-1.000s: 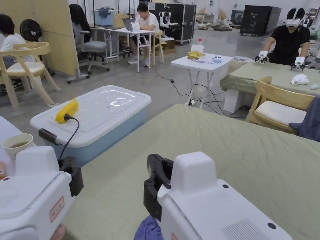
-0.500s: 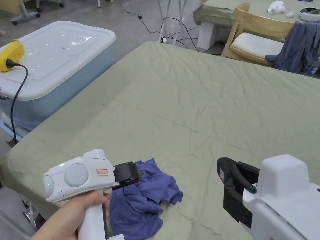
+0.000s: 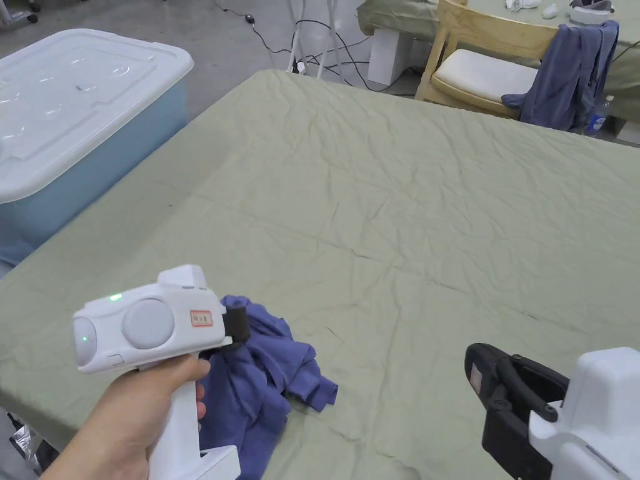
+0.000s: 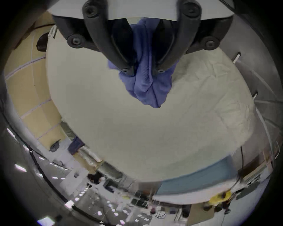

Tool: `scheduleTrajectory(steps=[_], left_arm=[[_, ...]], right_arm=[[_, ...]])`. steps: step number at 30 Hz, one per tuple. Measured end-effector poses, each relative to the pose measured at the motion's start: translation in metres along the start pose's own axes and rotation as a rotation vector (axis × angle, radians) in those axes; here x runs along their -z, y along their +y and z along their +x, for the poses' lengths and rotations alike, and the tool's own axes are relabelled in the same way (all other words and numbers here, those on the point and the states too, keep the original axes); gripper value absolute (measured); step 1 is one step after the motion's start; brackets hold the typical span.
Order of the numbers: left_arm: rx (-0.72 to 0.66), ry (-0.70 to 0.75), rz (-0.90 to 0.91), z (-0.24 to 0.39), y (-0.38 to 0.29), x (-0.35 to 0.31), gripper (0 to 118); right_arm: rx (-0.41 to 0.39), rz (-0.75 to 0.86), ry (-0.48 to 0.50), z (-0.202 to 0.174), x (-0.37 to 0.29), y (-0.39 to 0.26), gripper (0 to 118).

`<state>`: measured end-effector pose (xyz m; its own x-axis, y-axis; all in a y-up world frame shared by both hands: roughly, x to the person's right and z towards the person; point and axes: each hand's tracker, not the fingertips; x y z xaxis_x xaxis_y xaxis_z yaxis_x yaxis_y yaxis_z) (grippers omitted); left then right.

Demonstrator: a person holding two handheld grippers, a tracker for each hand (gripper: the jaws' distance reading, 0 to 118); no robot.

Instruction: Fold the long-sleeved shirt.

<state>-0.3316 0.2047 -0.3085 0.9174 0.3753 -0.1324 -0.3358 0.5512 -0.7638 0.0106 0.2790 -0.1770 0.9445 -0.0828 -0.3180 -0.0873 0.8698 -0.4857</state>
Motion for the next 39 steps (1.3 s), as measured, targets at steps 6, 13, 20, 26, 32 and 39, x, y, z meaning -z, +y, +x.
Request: scheduleTrajectory(steps=[6, 13, 20, 26, 32, 39], left_arm=[[0.151, -0.115, 0.158, 0.091, 0.031, -0.078, 20], [0.267, -0.306, 0.288, 0.203, 0.057, -0.132, 20], [0.43, -0.435, 0.227, 0.315, 0.035, -0.112, 20], [0.546, -0.367, -0.06, 0.387, -0.051, 0.021, 20], [0.636, -0.22, -0.356, 0.399, -0.153, 0.171, 20], [0.649, -0.185, -0.385, 0.388, -0.171, 0.214, 49]], right_arm=[[0.049, 0.097, -0.054, 0.03, -0.044, 0.006, 3], [0.099, 0.18, -0.149, 0.076, -0.1, 0.002, 3], [0.156, 0.209, -0.275, 0.122, -0.147, -0.019, 3], [0.223, 0.161, -0.355, 0.151, -0.166, -0.054, 3], [0.285, 0.065, -0.409, 0.176, -0.171, -0.091, 3], [0.344, 0.013, -0.426, 0.195, -0.166, -0.108, 3]])
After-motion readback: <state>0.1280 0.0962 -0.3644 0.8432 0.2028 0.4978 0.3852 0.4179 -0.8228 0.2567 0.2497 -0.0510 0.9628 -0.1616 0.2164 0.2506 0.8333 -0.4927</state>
